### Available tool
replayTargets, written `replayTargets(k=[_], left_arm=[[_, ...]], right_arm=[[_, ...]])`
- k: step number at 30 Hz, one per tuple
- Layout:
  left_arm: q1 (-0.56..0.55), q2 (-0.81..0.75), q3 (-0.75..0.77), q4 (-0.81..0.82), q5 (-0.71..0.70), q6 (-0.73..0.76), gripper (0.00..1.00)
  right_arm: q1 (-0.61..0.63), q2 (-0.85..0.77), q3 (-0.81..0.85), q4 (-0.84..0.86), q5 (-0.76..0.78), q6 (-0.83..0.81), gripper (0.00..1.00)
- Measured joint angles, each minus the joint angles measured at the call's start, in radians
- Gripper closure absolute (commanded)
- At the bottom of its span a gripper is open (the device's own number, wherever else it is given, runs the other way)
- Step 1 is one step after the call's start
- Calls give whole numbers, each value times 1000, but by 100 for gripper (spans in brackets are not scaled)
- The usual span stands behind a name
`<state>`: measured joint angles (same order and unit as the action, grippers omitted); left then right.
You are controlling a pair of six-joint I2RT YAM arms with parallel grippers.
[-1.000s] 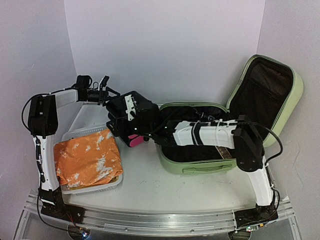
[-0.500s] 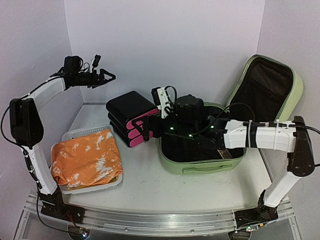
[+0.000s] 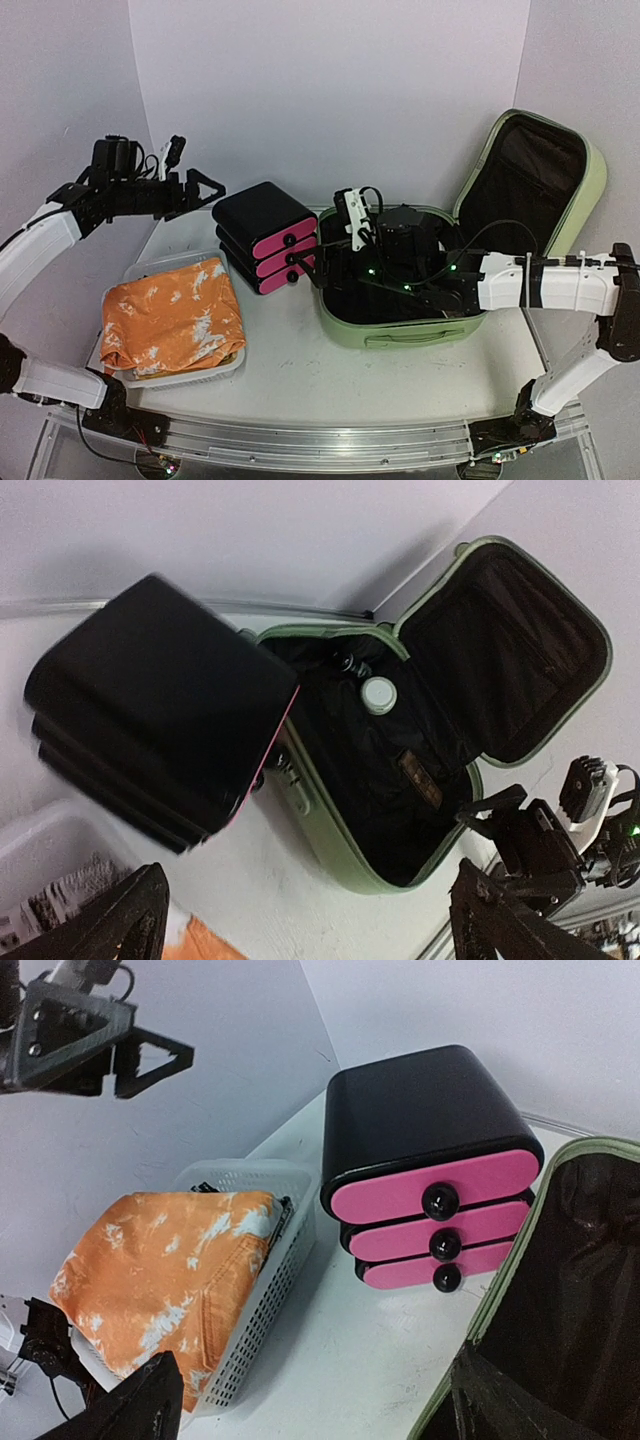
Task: Open, take out, and arrange the luggage
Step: Move the storage box to the corner of the board.
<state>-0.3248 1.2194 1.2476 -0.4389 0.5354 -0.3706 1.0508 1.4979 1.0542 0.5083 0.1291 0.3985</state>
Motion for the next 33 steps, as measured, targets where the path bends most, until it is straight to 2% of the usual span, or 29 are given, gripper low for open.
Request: replayTargets(k=[3, 8, 12, 16, 17, 22, 27, 33], left_arm=[[0, -134, -137, -60, -44, -82, 5], [-4, -325, -290, -182, -53, -204, 25], [-6, -378, -340, -268, -23, -263, 54], [-6, -421, -385, -357, -9, -300, 92], [-6, -436, -394, -375, -8, -314, 99], [-6, -483, -411, -481, 2, -337, 100], [-8, -484, -430, -606, -49, -333, 100], [-8, -391, -512, -664, -81, -330, 100]], right_arm=[[0, -11, -25, -6, 9, 6, 8], [0, -32, -61, -10, 31, 18, 8], [0, -32, -63, -14, 46, 24, 8], [0, -32, -68, -13, 56, 37, 8], [0, -32, -71, -14, 58, 42, 8], [0, -32, -80, -16, 67, 53, 8], [0, -32, -80, -14, 76, 55, 8], [0, -24, -80, -14, 79, 55, 8]])
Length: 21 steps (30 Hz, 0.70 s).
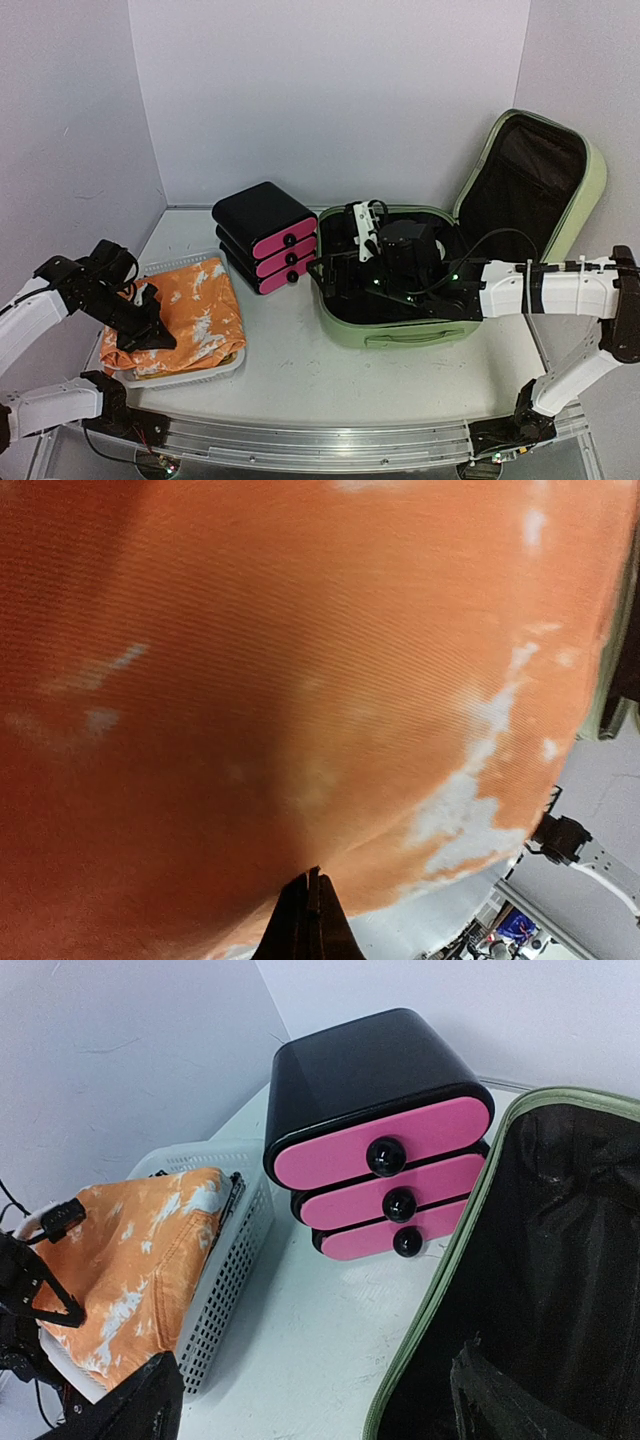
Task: Open, take out, and arrange the luggage
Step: Move the storage box to the corner of the board.
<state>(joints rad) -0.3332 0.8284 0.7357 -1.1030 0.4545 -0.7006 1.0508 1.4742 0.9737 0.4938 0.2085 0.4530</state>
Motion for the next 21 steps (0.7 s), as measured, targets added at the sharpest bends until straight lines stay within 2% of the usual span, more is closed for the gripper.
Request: replayTargets(k=[9, 15, 21], left_arm=[[-5, 113, -25, 39, -70, -15, 100], [-9, 264, -25, 100, -96, -62, 100], [13, 341, -13, 163, -136, -74, 100]], right_arm=[[0, 19, 0, 0, 7, -2, 8], [0, 27, 1, -1, 10, -8, 8], [0, 21, -1, -3, 14, -8, 8]])
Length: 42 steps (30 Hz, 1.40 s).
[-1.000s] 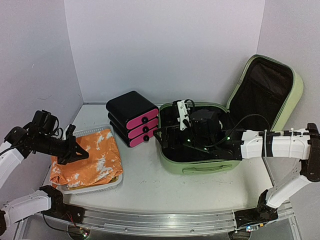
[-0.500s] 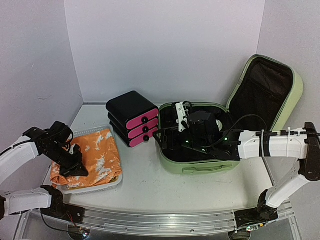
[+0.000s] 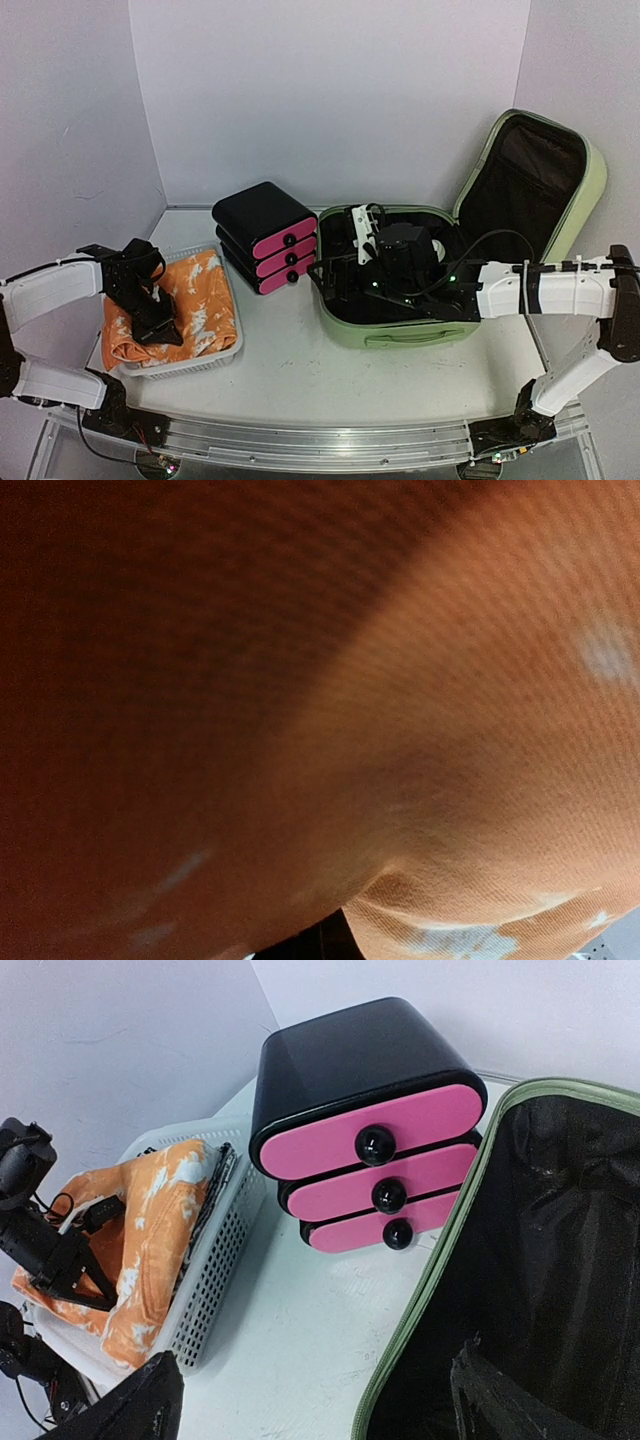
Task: Open, take out, and arrange the luggage
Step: Move the storage box to the corner of the board.
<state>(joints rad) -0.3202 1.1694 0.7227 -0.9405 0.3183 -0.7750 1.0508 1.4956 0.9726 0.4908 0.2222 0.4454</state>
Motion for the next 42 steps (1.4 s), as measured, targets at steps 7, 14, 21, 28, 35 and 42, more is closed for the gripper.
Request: replayTargets(k=[7, 14, 21, 28, 35, 42], left_arm=[[64, 179, 134, 48, -51, 95, 100], [136, 290, 227, 89, -59, 264, 100], [205, 293, 266, 78, -116, 360, 93], [208, 184, 311, -20, -235, 408, 65], [61, 55, 407, -123, -269, 390, 60], [-95, -20, 464, -143, -222, 299, 57]], right_arm=[[0, -80, -13, -31, 4, 0, 7], [0, -134, -13, -49, 11, -5, 7], [0, -134, -14, -66, 11, -4, 7], [0, -134, -22, -74, 11, -4, 7], [0, -130, -22, -74, 10, -3, 7], [0, -115, -22, -74, 8, -1, 7]])
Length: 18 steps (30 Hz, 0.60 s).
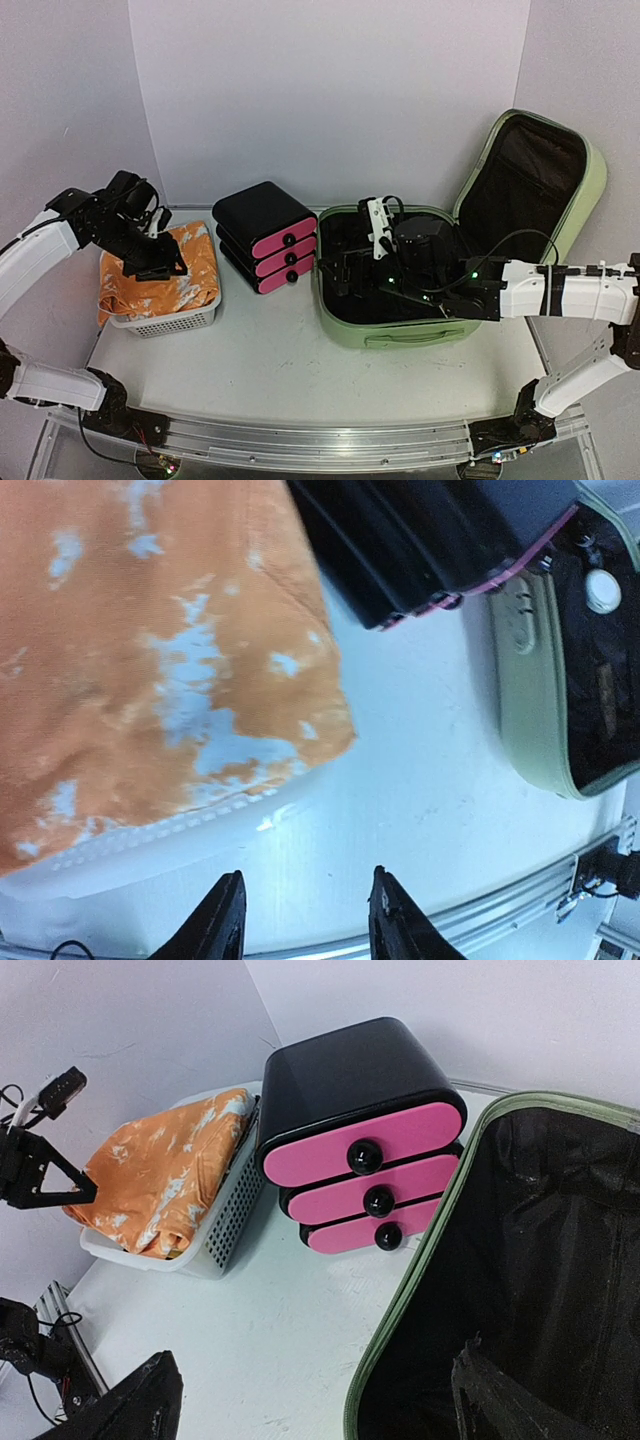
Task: Open, take out, and arrange the luggage
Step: Move the storage box to the corner of the board.
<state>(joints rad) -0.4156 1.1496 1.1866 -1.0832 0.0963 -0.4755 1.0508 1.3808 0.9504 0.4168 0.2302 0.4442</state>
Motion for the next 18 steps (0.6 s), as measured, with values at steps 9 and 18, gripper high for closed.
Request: replayTargets(k=[9, 18], left_arm=[[-302, 79, 17, 128, 99, -95, 56], [-354, 186, 16, 270, 140, -129, 60]], right_arm=[[0, 0, 0, 1, 0, 17, 7], [0, -8, -14, 2, 25, 43, 7]])
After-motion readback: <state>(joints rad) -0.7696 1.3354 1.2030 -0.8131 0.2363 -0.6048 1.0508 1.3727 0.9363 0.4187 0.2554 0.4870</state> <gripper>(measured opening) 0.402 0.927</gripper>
